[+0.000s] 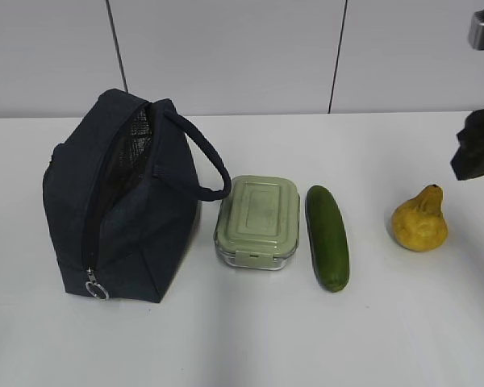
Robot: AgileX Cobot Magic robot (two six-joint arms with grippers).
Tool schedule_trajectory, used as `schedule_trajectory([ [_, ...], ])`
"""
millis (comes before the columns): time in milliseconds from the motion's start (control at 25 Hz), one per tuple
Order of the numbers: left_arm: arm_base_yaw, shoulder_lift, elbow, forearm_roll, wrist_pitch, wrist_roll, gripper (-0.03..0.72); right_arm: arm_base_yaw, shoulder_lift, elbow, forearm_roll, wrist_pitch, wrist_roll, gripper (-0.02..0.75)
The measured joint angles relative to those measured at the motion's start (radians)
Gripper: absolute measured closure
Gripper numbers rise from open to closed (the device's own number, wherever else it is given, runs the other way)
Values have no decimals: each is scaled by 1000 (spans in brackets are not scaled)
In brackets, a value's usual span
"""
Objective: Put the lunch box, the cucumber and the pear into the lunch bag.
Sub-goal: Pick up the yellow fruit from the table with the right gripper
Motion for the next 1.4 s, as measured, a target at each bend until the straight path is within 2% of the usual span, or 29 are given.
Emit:
schedule_trajectory([
  [240,0,0,0,0,0,0,446,0,214,-95,0,-65,-2,186],
  [560,0,0,0,0,0,0,446,-8,441,-250,-6,-32,1,183],
  [920,0,0,0,0,0,0,446,-14,477,-307,-135,29,104,182],
  [1080,0,0,0,0,0,0,446,-38,477,-307,-124,58,110,183],
  [1240,0,0,0,0,0,0,446,-63,477,-307,-48,65,81,198],
  [1400,0,0,0,0,0,0,446,-66,479,-307,-25,65,65,202],
])
